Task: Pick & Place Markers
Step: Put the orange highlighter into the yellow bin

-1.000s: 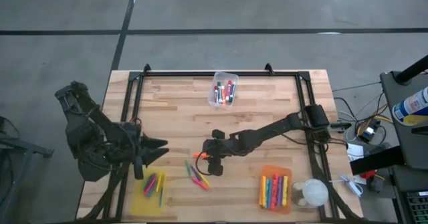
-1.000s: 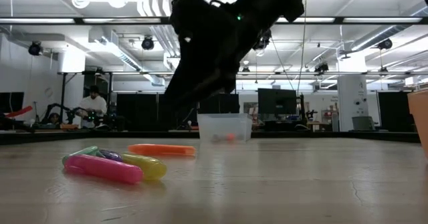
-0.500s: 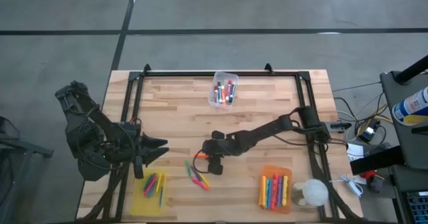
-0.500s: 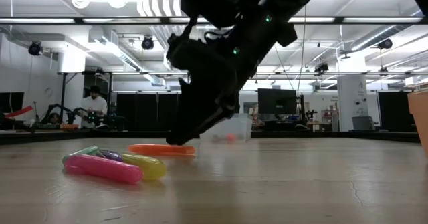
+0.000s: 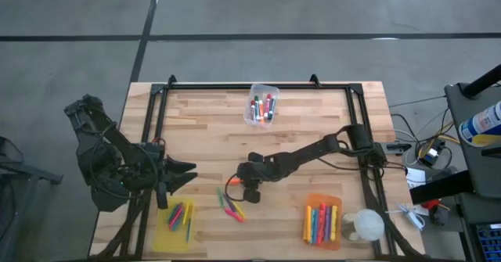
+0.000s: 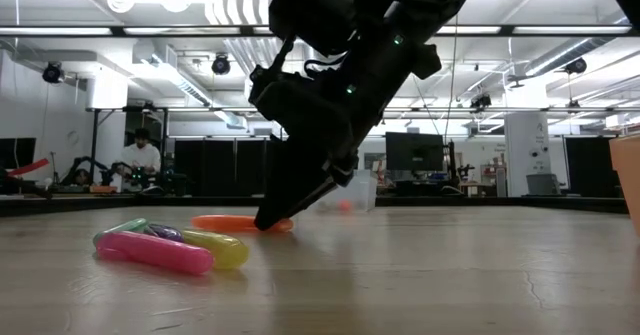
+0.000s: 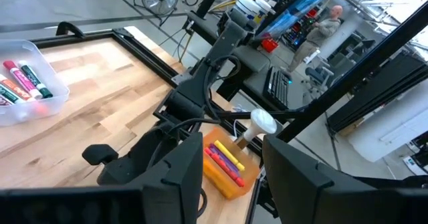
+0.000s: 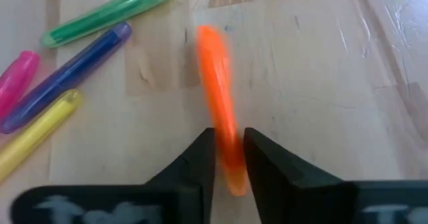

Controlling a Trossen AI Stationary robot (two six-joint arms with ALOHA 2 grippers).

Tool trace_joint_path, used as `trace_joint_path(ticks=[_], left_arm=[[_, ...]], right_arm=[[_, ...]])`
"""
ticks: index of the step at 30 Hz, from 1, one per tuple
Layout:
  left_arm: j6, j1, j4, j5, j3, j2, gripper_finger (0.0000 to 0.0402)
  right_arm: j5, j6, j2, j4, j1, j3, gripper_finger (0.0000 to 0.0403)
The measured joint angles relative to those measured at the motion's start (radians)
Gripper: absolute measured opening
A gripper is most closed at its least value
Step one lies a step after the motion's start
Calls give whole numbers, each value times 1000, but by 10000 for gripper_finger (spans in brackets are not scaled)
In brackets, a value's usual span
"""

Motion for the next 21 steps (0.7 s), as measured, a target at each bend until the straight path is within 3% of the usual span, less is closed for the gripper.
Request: trace_joint_path(ticks=[5, 14, 21], left_arm=[[13, 1, 0, -2, 0, 1, 149], [7, 2, 0, -52, 0, 1, 149], [177, 2, 0, -102, 0, 1, 149]], right_arm=[[-26, 4, 0, -1, -17, 0, 23], [-67, 69, -5, -40, -41, 66, 22], [-66, 41, -53, -130, -40, 232, 22]])
